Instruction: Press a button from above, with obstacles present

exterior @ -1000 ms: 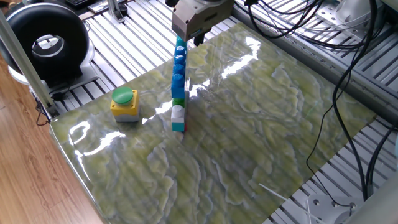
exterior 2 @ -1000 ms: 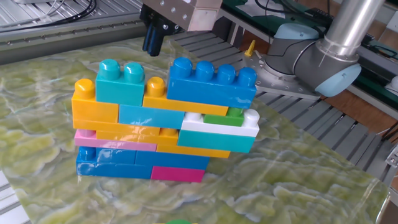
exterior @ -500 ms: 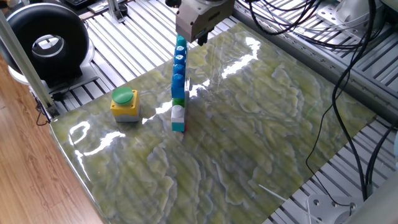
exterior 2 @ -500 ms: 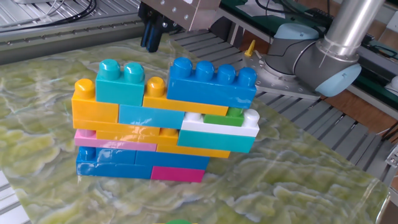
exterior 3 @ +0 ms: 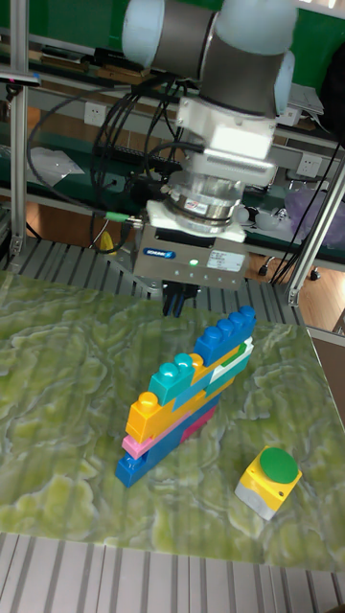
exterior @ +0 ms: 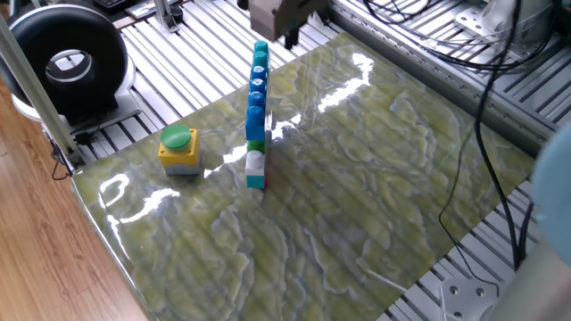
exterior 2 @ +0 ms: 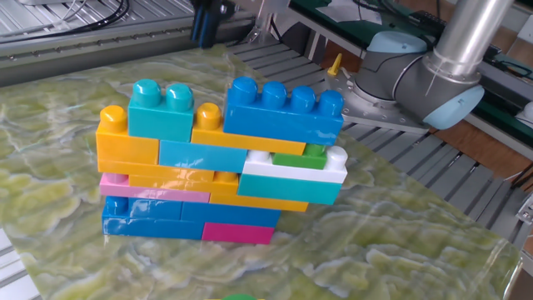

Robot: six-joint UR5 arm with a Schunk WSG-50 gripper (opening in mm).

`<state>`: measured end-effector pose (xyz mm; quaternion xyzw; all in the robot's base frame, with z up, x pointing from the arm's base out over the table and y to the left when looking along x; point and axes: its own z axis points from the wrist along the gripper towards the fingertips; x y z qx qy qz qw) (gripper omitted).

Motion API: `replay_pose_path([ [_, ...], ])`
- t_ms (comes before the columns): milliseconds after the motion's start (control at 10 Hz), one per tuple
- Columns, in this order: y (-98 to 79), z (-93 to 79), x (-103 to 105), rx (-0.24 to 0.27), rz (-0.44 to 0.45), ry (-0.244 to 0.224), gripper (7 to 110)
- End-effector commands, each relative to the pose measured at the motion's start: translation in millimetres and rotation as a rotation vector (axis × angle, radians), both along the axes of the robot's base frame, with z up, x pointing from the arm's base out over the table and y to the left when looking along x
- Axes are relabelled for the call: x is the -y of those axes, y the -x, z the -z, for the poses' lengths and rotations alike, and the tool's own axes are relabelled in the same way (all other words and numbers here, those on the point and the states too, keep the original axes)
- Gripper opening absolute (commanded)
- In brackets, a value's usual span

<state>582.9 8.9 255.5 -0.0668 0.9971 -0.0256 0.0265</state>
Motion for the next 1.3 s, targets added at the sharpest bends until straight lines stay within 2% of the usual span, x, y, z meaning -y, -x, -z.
replay_pose_path([
  [0, -20.5, -20.0, -48.1, -0.014, 0.027, -0.028, 7],
  [100, -27.2, -18.5, -64.5, -0.014, 0.029, -0.039, 7],
  [300, -44.6, -3.9, -87.6, 0.016, -0.013, -0.097, 7],
  [700, -45.3, -1.9, -75.5, 0.010, -0.046, -0.052, 7],
  [900, -32.5, -1.4, -73.5, -0.044, -0.131, -0.042, 7],
  [1100, -29.7, -1.7, -60.8, -0.061, -0.191, 0.010, 7],
  [1200, -27.4, -1.6, -62.7, -0.070, -0.206, 0.002, 7],
])
